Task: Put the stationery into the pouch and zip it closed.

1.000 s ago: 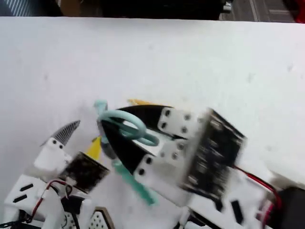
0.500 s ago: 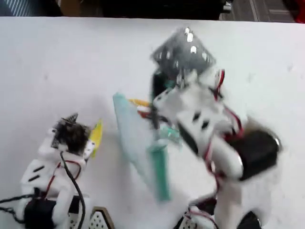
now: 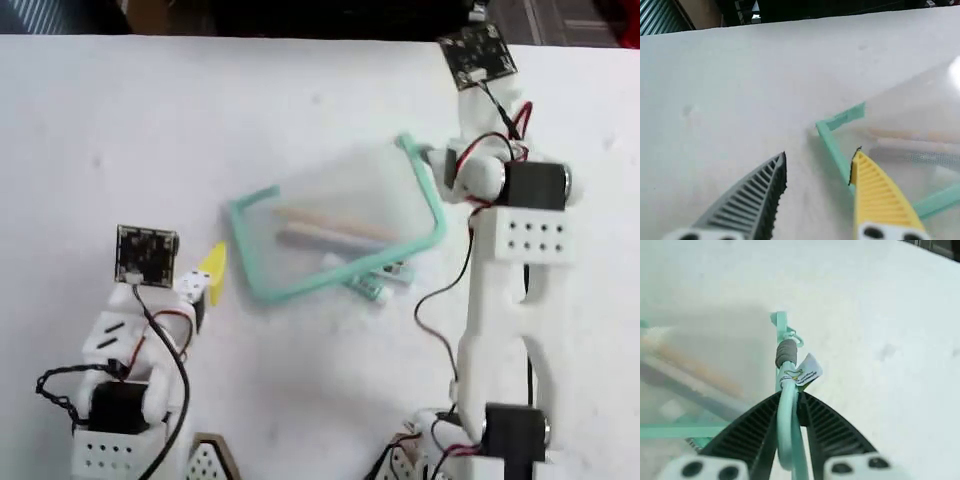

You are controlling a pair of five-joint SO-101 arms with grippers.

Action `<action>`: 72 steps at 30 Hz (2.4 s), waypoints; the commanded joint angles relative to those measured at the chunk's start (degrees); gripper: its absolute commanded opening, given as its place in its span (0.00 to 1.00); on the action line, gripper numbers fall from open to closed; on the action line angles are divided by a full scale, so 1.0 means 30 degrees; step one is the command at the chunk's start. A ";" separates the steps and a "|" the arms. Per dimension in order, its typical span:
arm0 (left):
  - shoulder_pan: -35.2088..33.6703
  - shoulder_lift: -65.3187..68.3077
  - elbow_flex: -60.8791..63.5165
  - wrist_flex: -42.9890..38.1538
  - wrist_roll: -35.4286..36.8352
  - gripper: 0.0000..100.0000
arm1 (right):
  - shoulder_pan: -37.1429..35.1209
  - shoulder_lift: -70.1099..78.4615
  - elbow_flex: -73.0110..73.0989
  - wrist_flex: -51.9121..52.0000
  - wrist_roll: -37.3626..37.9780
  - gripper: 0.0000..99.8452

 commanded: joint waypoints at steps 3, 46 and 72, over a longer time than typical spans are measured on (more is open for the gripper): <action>-0.0103 -0.0103 -0.0147 -0.0498 0.0264 0.23 | 0.0835 0.1245 0.1319 -0.2564 0.0088 0.02; 0.0689 -0.0103 0.0440 -0.0557 0.0117 0.23 | 0.4674 0.3004 -0.0703 0.1333 0.8059 0.25; 0.0806 -0.0103 0.0733 -0.0586 -0.0381 0.22 | 0.3766 1.1033 -0.0879 -0.1949 1.6821 0.20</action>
